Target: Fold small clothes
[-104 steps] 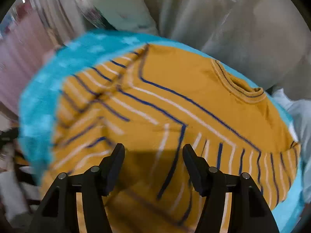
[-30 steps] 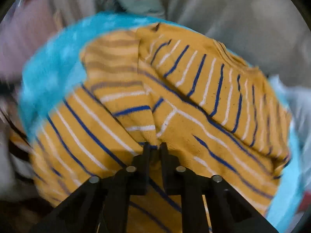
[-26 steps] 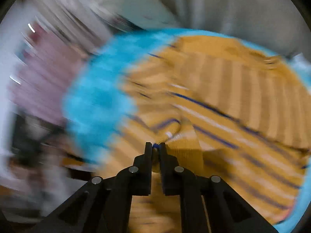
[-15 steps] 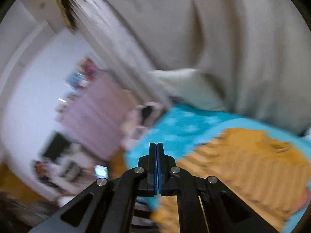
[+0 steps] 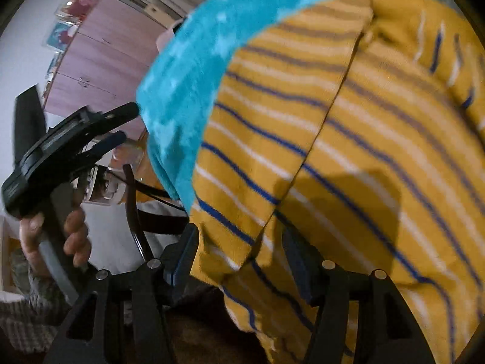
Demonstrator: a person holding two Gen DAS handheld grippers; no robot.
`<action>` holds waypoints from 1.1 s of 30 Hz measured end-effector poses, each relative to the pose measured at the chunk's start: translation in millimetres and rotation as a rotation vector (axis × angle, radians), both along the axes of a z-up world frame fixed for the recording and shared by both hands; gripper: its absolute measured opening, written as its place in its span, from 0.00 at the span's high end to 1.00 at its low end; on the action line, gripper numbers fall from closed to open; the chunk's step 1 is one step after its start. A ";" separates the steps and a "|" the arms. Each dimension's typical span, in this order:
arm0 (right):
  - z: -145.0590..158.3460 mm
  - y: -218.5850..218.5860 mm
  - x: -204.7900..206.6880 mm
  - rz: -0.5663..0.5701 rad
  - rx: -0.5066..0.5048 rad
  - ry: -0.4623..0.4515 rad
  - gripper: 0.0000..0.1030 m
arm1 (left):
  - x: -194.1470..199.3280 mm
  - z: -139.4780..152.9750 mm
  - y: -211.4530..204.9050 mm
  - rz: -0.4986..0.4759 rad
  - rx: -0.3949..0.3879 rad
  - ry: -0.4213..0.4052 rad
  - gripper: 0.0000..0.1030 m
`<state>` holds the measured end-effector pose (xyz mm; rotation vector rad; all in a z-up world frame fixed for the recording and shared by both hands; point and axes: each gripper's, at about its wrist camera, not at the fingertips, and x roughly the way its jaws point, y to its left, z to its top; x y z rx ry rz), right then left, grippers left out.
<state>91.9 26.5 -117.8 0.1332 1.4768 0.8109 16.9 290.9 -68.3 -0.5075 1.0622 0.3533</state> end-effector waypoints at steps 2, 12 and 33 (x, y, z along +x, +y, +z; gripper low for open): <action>6.1 -3.2 -6.1 -0.032 0.015 -0.008 0.69 | -4.1 -1.9 5.4 0.021 -0.016 -0.001 0.31; 161.7 -13.1 14.6 0.042 0.094 -0.356 0.91 | 12.5 19.5 -6.0 -0.014 -0.026 -0.081 0.31; 127.1 -235.5 60.4 -0.357 -0.328 -0.348 0.54 | 64.4 13.2 -87.2 -0.261 0.035 -0.050 0.31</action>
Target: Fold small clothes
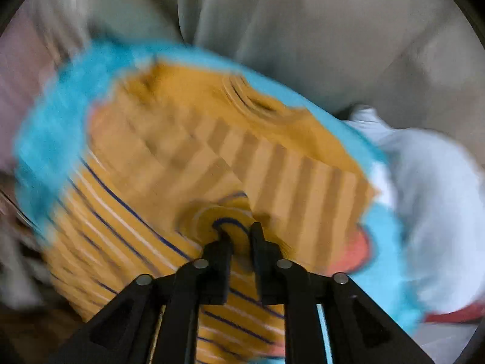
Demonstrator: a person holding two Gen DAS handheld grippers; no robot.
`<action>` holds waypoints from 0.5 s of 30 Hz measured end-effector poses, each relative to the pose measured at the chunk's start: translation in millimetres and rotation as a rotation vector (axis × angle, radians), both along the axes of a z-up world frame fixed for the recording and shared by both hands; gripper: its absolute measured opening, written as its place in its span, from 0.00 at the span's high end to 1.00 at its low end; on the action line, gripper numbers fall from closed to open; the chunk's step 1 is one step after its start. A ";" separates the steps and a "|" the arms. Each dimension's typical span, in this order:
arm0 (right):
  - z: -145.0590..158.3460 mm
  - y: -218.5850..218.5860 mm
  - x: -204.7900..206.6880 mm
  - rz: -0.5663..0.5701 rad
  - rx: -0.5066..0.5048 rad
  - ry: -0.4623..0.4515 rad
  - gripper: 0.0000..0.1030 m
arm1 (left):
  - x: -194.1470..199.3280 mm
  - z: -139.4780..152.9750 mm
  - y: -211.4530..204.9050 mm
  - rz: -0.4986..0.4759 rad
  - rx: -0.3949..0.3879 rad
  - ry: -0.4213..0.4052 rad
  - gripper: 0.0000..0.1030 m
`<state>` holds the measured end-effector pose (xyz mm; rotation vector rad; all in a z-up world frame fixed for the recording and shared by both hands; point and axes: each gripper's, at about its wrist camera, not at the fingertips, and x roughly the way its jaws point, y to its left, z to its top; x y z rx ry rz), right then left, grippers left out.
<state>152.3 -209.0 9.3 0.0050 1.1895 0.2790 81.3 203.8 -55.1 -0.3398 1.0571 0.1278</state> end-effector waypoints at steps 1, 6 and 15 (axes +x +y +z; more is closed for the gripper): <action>8.8 3.3 8.0 -0.021 0.075 -0.039 0.43 | 0.7 -1.8 -1.2 -0.007 -0.002 0.004 0.31; -5.1 58.0 74.9 -0.028 0.252 -0.044 0.33 | -0.4 -11.3 1.0 -0.034 -0.019 0.020 0.31; -104.1 165.0 186.0 0.025 0.195 0.213 0.58 | -0.9 -39.0 36.0 -0.029 -0.065 0.064 0.31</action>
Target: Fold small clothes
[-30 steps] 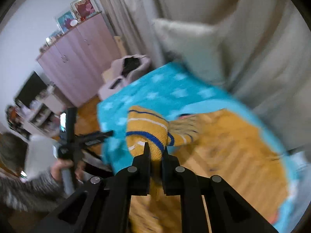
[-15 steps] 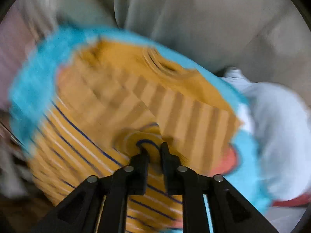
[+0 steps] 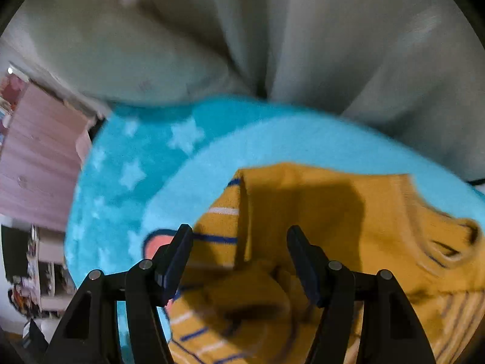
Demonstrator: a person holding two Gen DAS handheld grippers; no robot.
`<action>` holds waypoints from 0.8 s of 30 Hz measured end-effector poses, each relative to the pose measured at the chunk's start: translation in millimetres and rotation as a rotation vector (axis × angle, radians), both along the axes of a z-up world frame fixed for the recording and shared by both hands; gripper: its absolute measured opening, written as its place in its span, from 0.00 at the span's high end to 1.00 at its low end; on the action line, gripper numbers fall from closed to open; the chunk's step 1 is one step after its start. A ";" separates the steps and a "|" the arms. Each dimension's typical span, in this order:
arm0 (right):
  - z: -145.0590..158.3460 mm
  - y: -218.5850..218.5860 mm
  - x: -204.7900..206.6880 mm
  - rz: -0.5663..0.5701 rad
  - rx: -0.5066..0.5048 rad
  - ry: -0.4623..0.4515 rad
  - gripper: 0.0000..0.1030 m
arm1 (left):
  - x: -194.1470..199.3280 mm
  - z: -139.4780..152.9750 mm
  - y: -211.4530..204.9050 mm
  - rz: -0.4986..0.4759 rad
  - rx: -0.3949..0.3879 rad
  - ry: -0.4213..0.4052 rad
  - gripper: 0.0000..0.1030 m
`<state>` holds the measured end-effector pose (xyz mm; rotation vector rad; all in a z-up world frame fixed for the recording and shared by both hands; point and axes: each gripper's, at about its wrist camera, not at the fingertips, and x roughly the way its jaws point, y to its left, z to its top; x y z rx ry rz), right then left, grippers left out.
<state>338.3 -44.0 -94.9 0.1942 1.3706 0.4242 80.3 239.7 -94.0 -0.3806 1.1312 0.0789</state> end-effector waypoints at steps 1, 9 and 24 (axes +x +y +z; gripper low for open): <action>-7.7 7.4 0.8 0.020 -0.016 0.037 0.82 | 0.1 -2.6 4.2 0.005 -0.005 0.005 0.31; 15.1 68.8 21.1 0.061 -0.151 -0.189 0.90 | 8.0 -17.4 13.2 -0.006 -0.016 0.017 0.31; 59.7 -63.8 -114.5 -0.001 -0.354 -0.201 0.43 | 16.3 -18.2 2.1 -0.044 -0.057 0.027 0.31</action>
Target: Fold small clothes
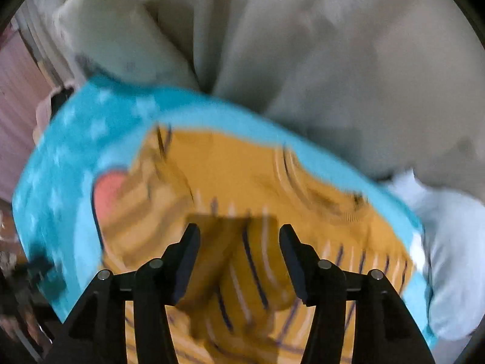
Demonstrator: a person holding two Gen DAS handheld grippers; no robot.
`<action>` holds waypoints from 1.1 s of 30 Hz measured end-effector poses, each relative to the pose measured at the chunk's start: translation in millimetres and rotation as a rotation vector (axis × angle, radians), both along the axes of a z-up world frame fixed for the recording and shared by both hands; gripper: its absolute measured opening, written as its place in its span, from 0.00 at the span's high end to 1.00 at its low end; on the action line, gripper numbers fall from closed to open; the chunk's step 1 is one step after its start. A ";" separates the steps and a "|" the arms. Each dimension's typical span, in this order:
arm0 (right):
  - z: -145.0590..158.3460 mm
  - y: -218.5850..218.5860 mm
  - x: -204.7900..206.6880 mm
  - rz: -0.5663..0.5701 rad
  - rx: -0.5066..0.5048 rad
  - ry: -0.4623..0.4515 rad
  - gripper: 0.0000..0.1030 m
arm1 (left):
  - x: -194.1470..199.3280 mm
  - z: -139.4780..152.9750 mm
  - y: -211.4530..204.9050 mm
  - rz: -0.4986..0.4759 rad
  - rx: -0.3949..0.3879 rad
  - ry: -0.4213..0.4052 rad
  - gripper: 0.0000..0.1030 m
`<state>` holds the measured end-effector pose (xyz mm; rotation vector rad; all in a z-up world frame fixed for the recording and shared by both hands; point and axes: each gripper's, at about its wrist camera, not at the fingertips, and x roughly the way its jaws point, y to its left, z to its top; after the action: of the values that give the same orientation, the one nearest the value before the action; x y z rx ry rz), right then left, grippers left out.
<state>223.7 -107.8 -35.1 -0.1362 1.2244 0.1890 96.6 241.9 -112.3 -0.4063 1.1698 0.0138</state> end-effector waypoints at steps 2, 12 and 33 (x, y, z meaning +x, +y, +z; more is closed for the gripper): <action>-21.9 4.0 -6.9 -0.012 -0.056 0.018 0.43 | -3.3 3.6 -5.4 0.002 0.000 0.003 0.31; -58.2 -46.3 -0.2 -0.219 0.149 -0.007 0.80 | -45.9 37.2 -49.8 0.013 0.075 -0.029 0.31; -12.8 -181.0 -89.8 -0.505 0.267 -0.213 0.52 | 15.0 66.7 -144.0 -0.152 0.180 -0.131 0.31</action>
<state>134.0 -288.8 -47.9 0.3757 0.9762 -0.1025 111.6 97.9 -45.5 -0.1561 1.0580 -0.0390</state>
